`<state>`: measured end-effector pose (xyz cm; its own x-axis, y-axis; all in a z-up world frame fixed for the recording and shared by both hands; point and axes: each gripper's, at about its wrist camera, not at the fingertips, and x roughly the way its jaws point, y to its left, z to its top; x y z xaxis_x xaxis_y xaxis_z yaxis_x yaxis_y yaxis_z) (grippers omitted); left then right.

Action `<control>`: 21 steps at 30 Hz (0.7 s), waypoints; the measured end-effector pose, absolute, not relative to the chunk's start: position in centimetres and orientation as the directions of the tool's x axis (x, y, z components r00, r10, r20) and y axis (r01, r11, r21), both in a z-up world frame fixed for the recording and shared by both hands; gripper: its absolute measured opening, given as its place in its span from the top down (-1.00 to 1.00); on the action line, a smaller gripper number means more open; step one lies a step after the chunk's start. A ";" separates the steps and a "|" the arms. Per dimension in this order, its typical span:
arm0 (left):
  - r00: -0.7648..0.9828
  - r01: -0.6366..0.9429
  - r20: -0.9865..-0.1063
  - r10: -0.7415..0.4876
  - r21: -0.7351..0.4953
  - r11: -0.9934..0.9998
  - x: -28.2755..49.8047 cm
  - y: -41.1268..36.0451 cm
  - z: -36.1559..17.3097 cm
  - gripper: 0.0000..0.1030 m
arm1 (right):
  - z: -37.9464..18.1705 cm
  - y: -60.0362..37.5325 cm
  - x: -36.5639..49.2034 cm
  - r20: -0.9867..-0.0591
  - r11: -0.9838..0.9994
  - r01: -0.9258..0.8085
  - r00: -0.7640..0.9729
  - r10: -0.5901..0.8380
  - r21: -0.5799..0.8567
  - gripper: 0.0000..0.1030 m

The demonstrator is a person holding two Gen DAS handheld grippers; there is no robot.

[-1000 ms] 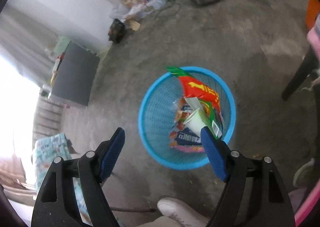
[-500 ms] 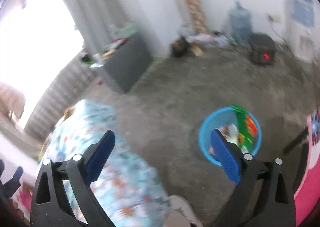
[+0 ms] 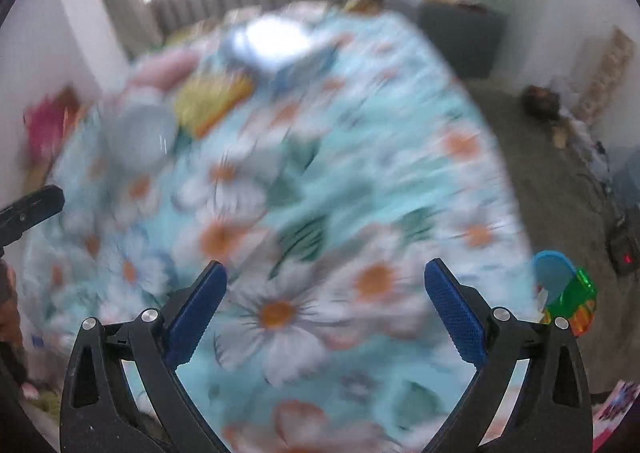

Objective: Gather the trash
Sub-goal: 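Move both tools back over the quilt, then grasp the white AD strawberry milk bottle with the right tool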

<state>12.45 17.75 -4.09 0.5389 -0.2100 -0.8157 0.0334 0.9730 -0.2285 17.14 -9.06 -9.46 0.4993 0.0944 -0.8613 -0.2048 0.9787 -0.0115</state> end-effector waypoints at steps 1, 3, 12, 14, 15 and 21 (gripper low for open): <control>0.517 0.020 -0.835 -0.189 -0.210 0.978 12.6 17.7 -5.1 -0.89 | -10.2 -8.6 17.5 -0.867 0.976 -0.212 0.494 0.067 -0.045 -0.85; 0.512 0.021 -0.848 -0.138 -0.148 0.989 12.7 17.2 -6.2 -0.89 | -10.5 -8.0 17.5 -0.852 0.971 -0.226 0.521 0.050 -0.081 -0.85; 0.558 0.032 -0.829 -0.041 -0.028 0.999 11.7 15.5 -6.7 -0.89 | -10.7 -9.9 17.1 -0.862 0.975 -0.223 0.499 0.093 -0.024 -0.86; 0.559 0.034 -0.828 -0.041 -0.026 0.999 11.7 15.6 -6.5 -0.89 | -10.8 -9.6 16.9 -0.851 0.976 -0.215 0.519 0.079 -0.041 -0.85; 0.559 0.033 -0.829 -0.037 -0.023 0.999 11.9 15.7 -6.6 -0.89 | -10.8 -9.1 16.5 -0.848 0.975 -0.217 0.525 0.073 -0.051 -0.85; 0.585 0.040 -0.811 -0.017 0.008 0.999 11.5 15.4 -6.9 -0.90 | -10.0 -8.4 17.1 -0.888 0.970 -0.242 0.452 0.080 -0.036 -0.85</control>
